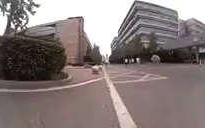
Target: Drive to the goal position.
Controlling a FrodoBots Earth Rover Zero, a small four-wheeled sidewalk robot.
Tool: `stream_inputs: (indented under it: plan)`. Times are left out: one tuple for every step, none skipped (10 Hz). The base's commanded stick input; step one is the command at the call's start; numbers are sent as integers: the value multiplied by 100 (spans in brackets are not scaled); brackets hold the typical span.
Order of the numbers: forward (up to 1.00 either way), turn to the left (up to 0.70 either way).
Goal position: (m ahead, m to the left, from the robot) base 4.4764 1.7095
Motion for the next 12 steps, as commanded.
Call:
stream_inputs:
  plan:
    - [70, 0]
    - [70, 0]
    - [70, 0]
    - [70, 0]
    - [70, 0]
    - [70, 0]
    - [70, 0]
    - [70, 0]
    - [70, 0]
    - [70, 0]
    - [70, 0]
    - [70, 0]
